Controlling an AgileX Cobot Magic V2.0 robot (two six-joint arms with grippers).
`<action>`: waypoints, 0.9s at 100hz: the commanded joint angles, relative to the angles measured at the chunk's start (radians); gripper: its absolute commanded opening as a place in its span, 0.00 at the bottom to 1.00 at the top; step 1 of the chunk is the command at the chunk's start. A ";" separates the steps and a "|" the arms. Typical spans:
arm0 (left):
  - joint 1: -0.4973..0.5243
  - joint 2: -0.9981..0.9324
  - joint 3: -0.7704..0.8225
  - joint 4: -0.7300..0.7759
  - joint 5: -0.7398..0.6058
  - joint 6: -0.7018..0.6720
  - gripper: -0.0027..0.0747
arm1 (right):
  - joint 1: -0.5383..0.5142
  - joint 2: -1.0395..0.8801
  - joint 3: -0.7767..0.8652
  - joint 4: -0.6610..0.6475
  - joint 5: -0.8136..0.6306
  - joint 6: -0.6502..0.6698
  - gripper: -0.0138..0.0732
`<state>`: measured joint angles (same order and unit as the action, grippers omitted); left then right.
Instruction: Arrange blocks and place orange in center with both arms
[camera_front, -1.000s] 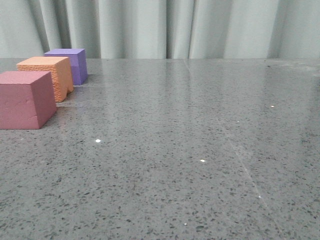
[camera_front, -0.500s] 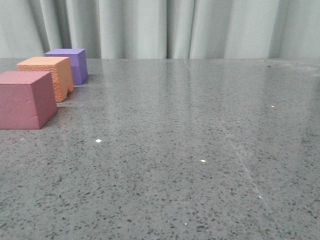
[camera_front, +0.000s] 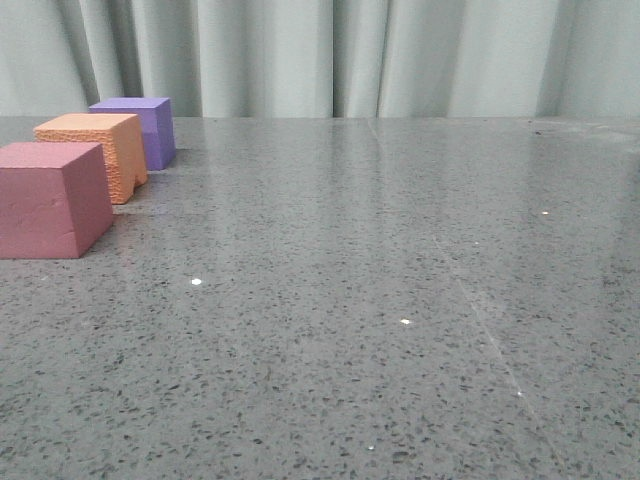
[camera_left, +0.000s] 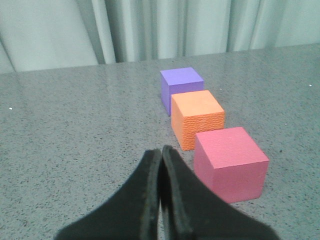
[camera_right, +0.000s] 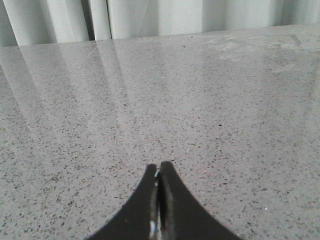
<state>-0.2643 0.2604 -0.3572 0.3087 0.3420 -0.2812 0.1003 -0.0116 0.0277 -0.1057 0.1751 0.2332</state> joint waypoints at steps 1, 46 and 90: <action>0.073 -0.039 0.024 -0.139 -0.153 0.144 0.01 | -0.006 -0.021 -0.014 0.000 -0.085 -0.009 0.02; 0.179 -0.277 0.280 -0.152 -0.260 0.156 0.01 | -0.006 -0.021 -0.014 0.000 -0.085 -0.009 0.02; 0.179 -0.297 0.407 -0.152 -0.432 0.152 0.01 | -0.006 -0.021 -0.014 0.000 -0.085 -0.009 0.02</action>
<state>-0.0877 -0.0039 -0.0060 0.1661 0.0000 -0.1237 0.1003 -0.0116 0.0277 -0.1057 0.1751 0.2332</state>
